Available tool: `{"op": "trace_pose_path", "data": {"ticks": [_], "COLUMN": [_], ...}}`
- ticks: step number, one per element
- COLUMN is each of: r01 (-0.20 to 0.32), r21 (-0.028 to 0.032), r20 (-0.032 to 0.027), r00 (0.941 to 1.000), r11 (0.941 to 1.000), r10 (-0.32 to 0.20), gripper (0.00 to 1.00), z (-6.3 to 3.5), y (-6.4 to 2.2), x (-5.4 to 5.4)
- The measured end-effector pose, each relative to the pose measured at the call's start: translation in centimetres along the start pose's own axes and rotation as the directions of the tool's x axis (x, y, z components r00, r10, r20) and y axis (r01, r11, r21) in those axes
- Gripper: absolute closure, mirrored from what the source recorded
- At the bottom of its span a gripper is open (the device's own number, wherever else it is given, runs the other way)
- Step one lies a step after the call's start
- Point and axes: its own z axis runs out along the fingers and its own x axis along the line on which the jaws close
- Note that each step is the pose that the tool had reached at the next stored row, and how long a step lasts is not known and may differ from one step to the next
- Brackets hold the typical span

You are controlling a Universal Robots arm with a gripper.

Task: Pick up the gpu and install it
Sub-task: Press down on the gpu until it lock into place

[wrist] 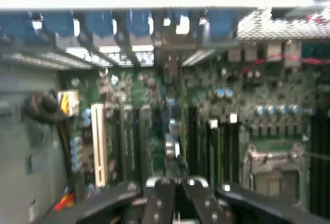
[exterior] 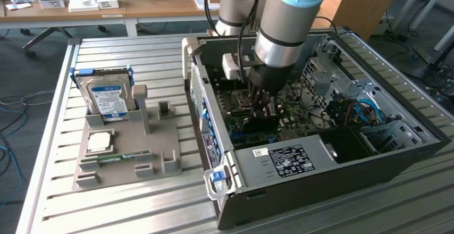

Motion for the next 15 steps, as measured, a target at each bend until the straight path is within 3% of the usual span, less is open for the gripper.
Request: {"op": "trace_pose_path", "data": {"ticks": [6,15], "r01": [0.000,0.000], "r21": [-0.0006,-0.0003], "r20": [-0.0029,-0.0026], "r00": [1.0000,1.0000], "r11": [1.0000,1.0000], "r10": [0.000,0.000], "gripper": [0.89,0.89], "z": [-2.78,-2.92], "y": [0.01,0.01], "x": [-0.1,-0.1]}}
